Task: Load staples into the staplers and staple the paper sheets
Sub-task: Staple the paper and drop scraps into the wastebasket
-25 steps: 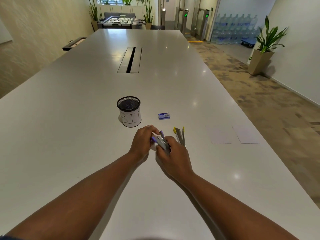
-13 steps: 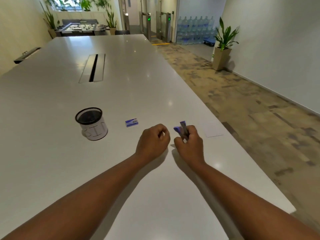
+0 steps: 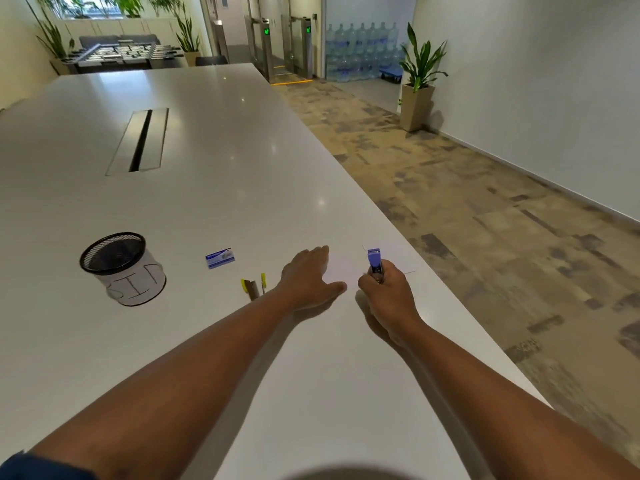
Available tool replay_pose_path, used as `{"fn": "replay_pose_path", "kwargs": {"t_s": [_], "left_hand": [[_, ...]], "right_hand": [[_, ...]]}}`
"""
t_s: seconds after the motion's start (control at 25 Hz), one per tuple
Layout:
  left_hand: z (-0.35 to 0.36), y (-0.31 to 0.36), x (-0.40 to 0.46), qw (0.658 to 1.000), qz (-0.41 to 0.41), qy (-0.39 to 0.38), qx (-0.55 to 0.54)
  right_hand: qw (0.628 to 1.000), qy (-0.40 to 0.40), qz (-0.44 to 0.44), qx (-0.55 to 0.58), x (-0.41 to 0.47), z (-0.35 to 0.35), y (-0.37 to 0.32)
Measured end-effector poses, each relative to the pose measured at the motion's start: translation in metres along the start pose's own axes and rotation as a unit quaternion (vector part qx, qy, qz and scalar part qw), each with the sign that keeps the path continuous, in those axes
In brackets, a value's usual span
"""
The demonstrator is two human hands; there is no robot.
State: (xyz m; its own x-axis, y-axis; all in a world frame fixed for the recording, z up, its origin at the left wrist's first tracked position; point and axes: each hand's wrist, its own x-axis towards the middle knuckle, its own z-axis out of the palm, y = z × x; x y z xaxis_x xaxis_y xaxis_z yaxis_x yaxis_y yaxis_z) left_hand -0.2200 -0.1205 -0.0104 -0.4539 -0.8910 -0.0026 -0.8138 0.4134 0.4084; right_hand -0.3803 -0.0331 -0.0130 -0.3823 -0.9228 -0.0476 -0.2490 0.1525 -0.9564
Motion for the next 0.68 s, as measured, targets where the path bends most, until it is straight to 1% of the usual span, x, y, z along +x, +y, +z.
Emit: {"fn": "replay_pose_path", "kwargs": {"t_s": [0.12,0.24,0.28,0.36,0.44,0.52,0.6,0.68], "left_hand": [[0.008,-0.003,-0.003,0.999,0.015,0.031,-0.012],[0.009,0.000,-0.006,0.998,-0.009,0.049,-0.033],[0.007,0.003,-0.009,0.996,-0.017,0.067,-0.048],[-0.001,0.008,-0.016,0.986,-0.034,0.109,-0.120],[-0.012,0.009,-0.026,0.968,-0.042,0.129,-0.210],[-0.025,0.005,-0.041,0.940,-0.056,0.124,-0.313],[-0.039,0.000,-0.058,0.900,-0.066,0.107,-0.418],[-0.052,-0.008,-0.072,0.866,-0.080,0.088,-0.487]], "right_hand": [[1.000,-0.003,0.013,0.022,0.004,-0.001,0.002],[0.999,-0.016,0.022,0.040,0.004,-0.002,0.003],[0.998,-0.019,0.028,0.046,0.004,-0.002,0.003],[0.996,-0.025,0.046,0.068,0.003,-0.003,-0.001],[0.988,-0.041,0.069,0.132,0.001,-0.003,-0.009],[0.974,-0.067,0.081,0.201,-0.002,-0.001,-0.020],[0.970,-0.084,0.072,0.219,-0.007,0.007,-0.031],[0.966,-0.100,0.059,0.232,-0.012,0.018,-0.043]]}}
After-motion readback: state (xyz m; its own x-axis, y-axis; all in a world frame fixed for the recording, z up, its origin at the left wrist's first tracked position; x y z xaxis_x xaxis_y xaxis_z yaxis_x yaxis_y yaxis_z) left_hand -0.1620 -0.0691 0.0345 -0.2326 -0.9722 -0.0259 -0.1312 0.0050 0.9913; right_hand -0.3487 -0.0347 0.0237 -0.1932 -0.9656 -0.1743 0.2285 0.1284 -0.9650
